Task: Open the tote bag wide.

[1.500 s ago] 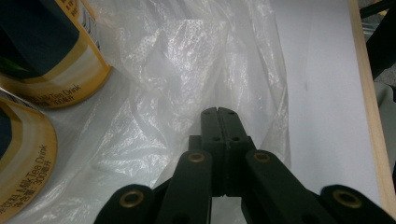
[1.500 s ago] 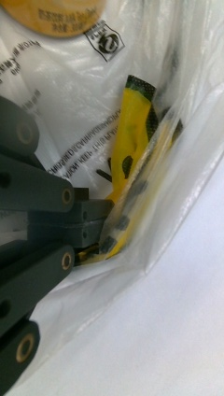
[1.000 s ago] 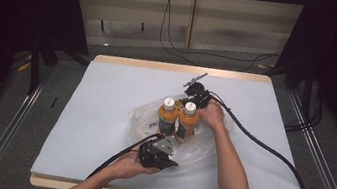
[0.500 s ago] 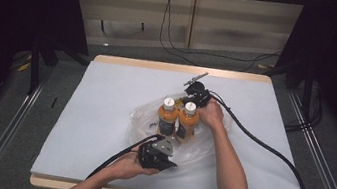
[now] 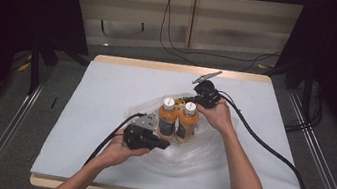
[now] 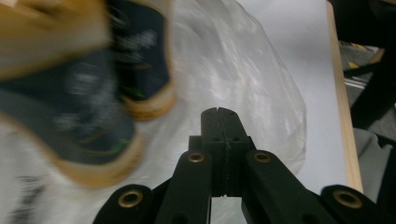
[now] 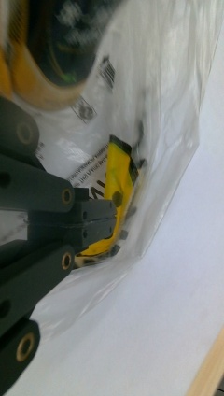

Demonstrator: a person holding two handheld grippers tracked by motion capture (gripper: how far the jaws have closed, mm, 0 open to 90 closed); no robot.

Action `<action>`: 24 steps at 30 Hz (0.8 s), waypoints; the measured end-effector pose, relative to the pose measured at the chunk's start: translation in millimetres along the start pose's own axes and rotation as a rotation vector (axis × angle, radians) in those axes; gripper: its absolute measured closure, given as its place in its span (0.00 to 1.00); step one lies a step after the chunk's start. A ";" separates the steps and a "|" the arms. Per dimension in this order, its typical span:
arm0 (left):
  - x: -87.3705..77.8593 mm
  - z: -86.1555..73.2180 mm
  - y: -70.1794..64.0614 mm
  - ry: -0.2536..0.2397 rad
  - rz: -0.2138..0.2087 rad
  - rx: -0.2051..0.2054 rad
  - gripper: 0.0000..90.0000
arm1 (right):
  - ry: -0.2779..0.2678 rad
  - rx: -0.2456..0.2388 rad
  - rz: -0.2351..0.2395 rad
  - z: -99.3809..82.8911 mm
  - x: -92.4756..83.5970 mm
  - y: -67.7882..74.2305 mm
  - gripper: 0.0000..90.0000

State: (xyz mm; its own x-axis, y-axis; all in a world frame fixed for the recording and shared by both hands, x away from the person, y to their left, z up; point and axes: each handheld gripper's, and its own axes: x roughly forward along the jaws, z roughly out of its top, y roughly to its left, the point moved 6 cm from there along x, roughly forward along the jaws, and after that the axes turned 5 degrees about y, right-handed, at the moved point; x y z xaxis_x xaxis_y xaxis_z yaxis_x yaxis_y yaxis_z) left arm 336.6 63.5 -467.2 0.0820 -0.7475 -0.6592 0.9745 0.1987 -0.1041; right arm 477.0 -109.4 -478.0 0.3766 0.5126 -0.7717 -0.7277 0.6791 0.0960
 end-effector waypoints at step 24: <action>-43.6 19.2 94.8 0.018 0.193 -0.120 1.00 | -0.001 -0.082 0.059 -90.5 -84.0 61.8 1.00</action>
State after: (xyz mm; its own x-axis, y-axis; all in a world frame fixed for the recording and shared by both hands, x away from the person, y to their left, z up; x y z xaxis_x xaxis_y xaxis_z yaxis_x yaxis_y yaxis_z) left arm 429.4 102.8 -434.1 0.2602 -0.6769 -0.6885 0.9091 0.4119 -0.0614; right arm 348.5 -158.1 -464.1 0.3321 0.5507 -0.7658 -0.7931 0.6025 0.0894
